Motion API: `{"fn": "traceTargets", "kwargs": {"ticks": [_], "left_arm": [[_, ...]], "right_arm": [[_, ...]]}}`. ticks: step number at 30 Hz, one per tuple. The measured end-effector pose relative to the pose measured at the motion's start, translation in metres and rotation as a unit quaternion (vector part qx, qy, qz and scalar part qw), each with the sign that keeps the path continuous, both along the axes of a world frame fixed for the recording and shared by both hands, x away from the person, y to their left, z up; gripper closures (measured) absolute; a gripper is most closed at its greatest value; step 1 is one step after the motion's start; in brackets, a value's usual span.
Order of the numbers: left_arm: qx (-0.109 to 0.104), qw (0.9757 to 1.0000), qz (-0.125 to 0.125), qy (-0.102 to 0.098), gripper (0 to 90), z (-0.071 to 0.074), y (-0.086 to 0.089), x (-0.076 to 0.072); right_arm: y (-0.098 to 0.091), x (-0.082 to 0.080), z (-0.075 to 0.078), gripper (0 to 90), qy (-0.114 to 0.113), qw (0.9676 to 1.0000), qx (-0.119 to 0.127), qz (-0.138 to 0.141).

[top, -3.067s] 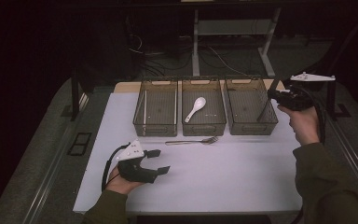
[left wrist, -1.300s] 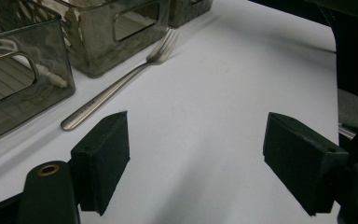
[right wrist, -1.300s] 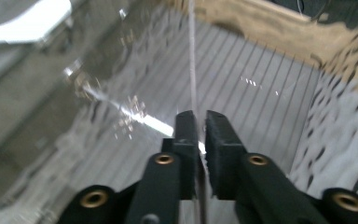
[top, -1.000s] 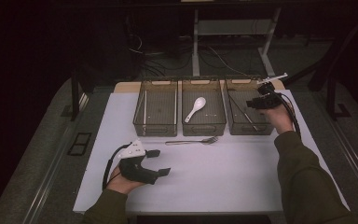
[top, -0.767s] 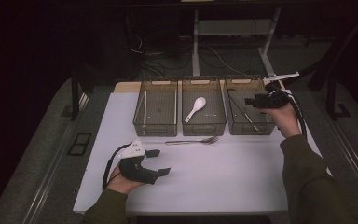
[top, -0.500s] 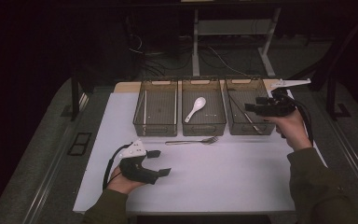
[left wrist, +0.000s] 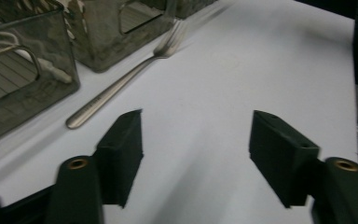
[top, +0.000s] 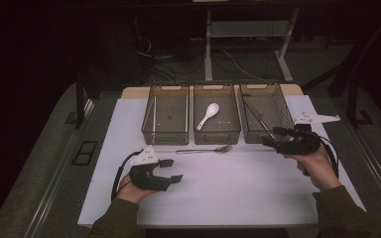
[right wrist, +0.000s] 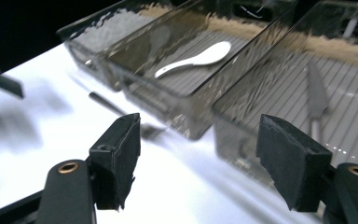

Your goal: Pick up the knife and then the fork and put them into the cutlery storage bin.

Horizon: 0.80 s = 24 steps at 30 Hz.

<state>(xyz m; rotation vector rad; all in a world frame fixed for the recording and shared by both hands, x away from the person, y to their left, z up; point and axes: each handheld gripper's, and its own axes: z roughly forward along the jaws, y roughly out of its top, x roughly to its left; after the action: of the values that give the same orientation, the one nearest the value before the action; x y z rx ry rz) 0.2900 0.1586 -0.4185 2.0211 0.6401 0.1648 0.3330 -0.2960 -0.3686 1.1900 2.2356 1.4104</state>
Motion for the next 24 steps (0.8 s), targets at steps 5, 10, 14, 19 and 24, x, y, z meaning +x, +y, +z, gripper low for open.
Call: {"fn": "traceTargets", "kwargs": {"ticks": [5,10,14,19,24], "left_arm": [[0.016,0.9998,0.003,-0.013,47.2,0.001,-0.007,0.013],[0.033,0.9993,0.002,-0.016,55.3,0.000,-0.020,0.028],[0.043,0.9989,-0.005,-0.018,58.2,-0.003,-0.033,0.043],[0.055,0.9984,-0.008,-0.014,65.3,-0.006,-0.048,0.065],[0.060,0.9979,-0.023,-0.011,69.4,-0.009,-0.064,0.082]], "right_arm": [[0.002,-0.021,-0.017,30.4,0.014,0.9997,0.002,0.018],[0.005,-0.038,-0.030,30.2,0.025,0.9993,-0.005,0.028],[0.007,-0.048,-0.038,30.1,0.032,0.9988,-0.009,0.037],[0.007,-0.056,-0.042,30.2,0.036,0.9985,-0.007,0.040],[0.005,-0.059,-0.043,30.1,0.039,0.9984,-0.001,0.042]]}}
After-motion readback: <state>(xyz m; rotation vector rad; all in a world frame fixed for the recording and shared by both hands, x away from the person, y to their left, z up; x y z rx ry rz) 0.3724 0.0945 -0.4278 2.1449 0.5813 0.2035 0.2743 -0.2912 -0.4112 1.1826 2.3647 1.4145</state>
